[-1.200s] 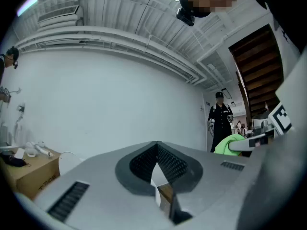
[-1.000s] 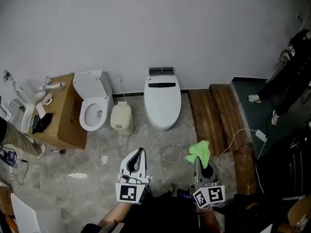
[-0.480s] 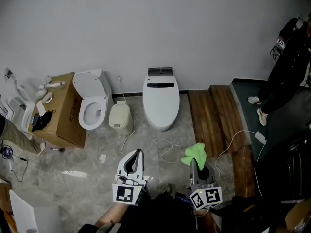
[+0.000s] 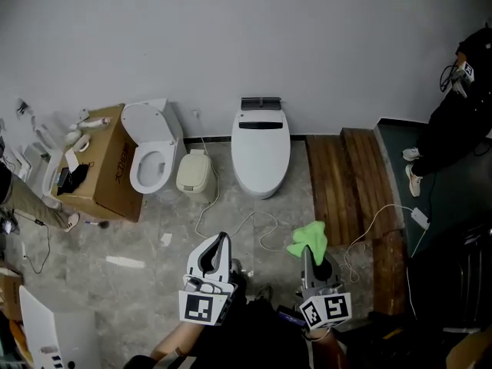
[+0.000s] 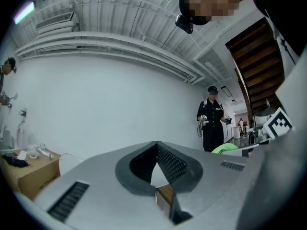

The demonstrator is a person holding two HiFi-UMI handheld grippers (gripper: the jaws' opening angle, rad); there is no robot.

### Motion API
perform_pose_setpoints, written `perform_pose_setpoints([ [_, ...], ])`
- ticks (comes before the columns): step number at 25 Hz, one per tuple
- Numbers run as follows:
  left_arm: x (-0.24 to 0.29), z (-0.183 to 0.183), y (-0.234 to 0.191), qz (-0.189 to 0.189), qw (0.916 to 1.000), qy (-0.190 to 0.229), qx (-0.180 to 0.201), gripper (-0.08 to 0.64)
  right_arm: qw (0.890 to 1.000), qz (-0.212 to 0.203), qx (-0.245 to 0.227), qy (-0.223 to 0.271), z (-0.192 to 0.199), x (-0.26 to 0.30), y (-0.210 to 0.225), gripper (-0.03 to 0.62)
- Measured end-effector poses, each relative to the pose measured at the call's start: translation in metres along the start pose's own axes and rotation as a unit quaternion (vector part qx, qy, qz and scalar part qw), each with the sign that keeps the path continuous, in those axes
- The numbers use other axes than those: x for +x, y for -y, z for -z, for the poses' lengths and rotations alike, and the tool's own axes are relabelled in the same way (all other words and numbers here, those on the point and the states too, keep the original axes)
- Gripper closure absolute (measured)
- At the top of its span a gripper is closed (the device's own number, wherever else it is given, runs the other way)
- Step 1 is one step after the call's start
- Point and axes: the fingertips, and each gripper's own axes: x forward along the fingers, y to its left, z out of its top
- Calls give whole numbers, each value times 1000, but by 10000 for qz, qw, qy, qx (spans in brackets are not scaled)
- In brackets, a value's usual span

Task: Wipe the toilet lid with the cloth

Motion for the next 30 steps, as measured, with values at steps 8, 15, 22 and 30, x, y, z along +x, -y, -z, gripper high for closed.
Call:
perform_pose_setpoints([
  [8,49,24,-14,92,9999,-128,1,552,9999,44,38,-136,9,49,23,555],
  [15,131,40,-66,124,9996,-230,-138,552,9995,205,-1,-226,6,137,44,555],
  [22,218,46,-138,272,9992,-266,-147,552,9988,379,51,-299,4,241,53,555],
  [30,283,42,-177,463,9983,-270,-220,552,9982,495,137,-296,-7,315,64,555],
])
